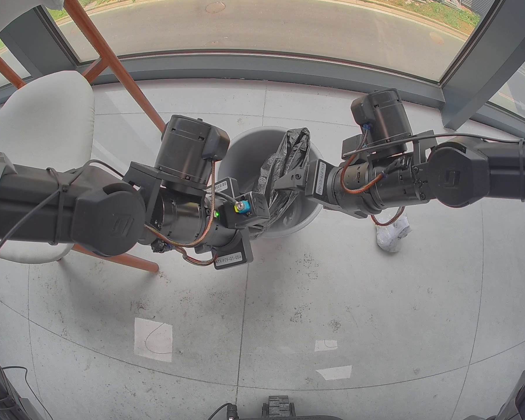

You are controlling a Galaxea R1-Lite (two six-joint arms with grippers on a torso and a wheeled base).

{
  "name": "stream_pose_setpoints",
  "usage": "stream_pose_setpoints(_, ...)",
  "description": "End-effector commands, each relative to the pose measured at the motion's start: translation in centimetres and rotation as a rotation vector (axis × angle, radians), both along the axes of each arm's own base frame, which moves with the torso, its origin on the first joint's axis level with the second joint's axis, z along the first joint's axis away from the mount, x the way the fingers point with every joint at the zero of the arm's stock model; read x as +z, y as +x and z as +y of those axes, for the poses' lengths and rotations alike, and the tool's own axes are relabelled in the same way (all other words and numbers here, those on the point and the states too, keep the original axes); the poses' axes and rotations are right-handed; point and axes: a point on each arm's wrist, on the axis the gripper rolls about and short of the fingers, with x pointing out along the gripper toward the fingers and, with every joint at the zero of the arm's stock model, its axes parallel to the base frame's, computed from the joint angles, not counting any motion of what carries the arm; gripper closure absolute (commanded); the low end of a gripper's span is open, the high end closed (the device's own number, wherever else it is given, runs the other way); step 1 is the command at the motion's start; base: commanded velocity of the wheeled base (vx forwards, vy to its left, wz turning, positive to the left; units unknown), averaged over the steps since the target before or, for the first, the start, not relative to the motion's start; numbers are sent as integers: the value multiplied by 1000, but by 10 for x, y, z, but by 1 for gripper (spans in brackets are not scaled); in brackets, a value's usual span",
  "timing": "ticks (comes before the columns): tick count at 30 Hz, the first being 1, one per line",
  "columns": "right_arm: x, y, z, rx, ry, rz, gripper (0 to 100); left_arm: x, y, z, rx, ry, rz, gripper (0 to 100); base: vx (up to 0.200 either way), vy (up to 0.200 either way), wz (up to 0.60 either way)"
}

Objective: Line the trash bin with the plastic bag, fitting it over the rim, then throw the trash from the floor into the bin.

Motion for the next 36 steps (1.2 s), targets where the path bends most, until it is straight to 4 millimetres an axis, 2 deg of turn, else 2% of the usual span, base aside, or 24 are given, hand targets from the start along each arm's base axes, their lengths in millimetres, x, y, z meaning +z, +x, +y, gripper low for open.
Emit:
stream_pose_setpoints(1, -5, 3, -5, -14, -16, 10, 0, -1, -1, 1, 3, 6, 6, 100, 0, 0, 0)
stream_pose_setpoints(8, -5, 7, -10, -52, -38, -3, 0, -6, -4, 4, 33, 28, 9, 100, 0, 0, 0)
stream_pose_setpoints(14, -23, 16, -6, -114, -102, -1, 0, -2, -3, 3, 65, 31, -14, 100, 0, 0, 0)
stream_pose_setpoints(23, -21, 20, -1, -110, -90, -13, 0, 4, -7, 2, 176, -31, 1, 100, 0, 0, 0)
stream_pose_setpoints(24, -20, 22, 0, -110, -86, -19, 100, 5, -7, 1, 186, -37, 2, 100, 0, 0, 0)
stream_pose_setpoints(29, -11, 22, 6, -101, -67, -43, 100, 5, -7, 1, 213, -67, 18, 100, 0, 0, 0)
stream_pose_setpoints(34, -14, 23, 14, -88, -63, -52, 100, 4, -12, -4, 246, -113, 54, 100, 0, 0, 0)
stream_pose_setpoints(36, -6, 28, 18, -79, -34, -83, 100, 3, -13, -4, 300, -131, 70, 100, 0, 0, 0)
